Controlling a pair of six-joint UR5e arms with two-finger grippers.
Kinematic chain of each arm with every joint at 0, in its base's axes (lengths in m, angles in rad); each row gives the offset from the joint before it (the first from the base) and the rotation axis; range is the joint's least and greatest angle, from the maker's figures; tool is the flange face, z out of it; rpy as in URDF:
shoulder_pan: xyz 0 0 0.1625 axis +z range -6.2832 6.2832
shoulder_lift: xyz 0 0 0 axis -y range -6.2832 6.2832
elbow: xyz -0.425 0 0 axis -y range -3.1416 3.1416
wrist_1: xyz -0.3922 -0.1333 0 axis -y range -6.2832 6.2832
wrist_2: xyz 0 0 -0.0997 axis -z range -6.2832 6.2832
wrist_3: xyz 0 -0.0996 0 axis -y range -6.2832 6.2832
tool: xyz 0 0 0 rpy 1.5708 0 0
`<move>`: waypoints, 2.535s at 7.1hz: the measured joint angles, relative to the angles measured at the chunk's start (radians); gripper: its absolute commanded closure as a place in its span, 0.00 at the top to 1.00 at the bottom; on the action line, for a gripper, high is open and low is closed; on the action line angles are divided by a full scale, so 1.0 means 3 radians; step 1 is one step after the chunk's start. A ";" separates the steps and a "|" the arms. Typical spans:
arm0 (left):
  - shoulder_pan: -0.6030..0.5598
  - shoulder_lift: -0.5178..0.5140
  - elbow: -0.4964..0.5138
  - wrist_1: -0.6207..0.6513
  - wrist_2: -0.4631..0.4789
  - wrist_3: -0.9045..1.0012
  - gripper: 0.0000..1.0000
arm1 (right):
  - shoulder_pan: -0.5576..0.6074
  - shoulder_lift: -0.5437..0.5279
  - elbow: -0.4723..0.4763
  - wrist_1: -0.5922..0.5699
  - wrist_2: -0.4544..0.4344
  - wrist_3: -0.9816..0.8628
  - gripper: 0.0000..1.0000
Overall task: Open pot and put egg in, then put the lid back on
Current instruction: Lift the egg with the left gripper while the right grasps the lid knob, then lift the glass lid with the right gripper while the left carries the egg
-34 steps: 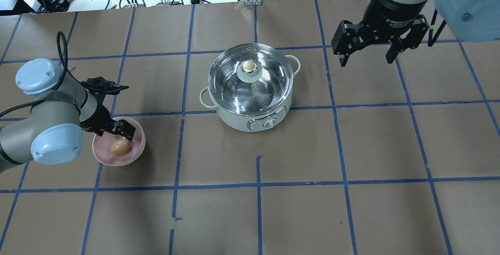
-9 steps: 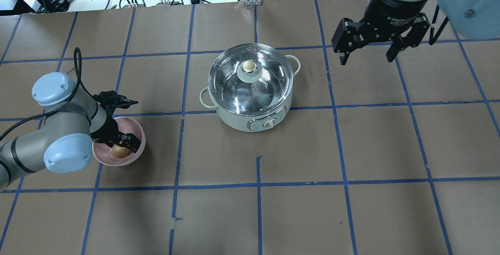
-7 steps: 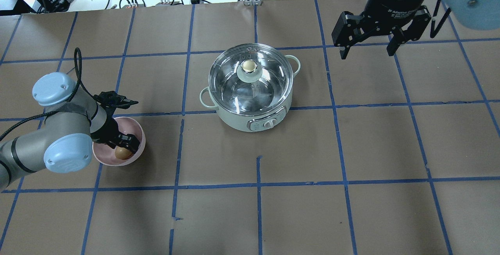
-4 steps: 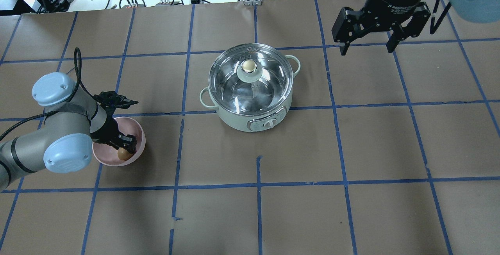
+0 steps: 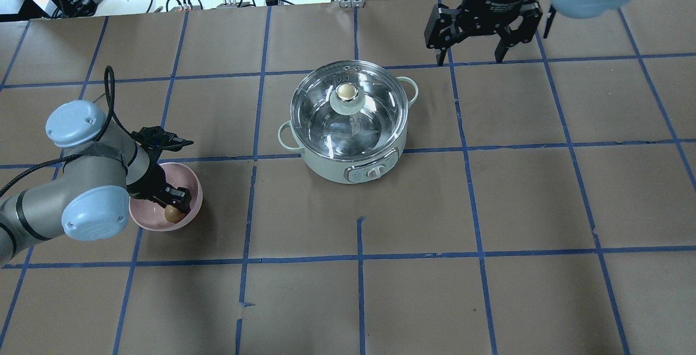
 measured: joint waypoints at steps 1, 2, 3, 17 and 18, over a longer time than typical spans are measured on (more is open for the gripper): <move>-0.0012 0.0021 0.0021 -0.0009 -0.0055 -0.0016 0.16 | 0.0128 0.0164 -0.0086 -0.0105 0.0038 0.0083 0.91; -0.0031 0.0073 0.0058 -0.0050 -0.0165 -0.0052 0.16 | 0.0276 0.0299 -0.0120 -0.0256 0.0132 0.0291 0.99; -0.0040 0.0145 0.0142 -0.0177 -0.0225 -0.0085 0.16 | 0.0426 0.0398 -0.0128 -0.0423 0.0217 0.0524 0.98; -0.0048 0.0376 0.1026 -0.1371 -0.0162 -0.0402 0.16 | 0.0871 0.0807 -0.0018 -0.1062 -0.0049 0.1114 0.32; -0.0050 0.0380 0.1032 -0.1394 -0.0157 -0.0409 0.16 | 0.0871 0.0794 -0.0026 -0.1041 -0.0048 0.1092 0.32</move>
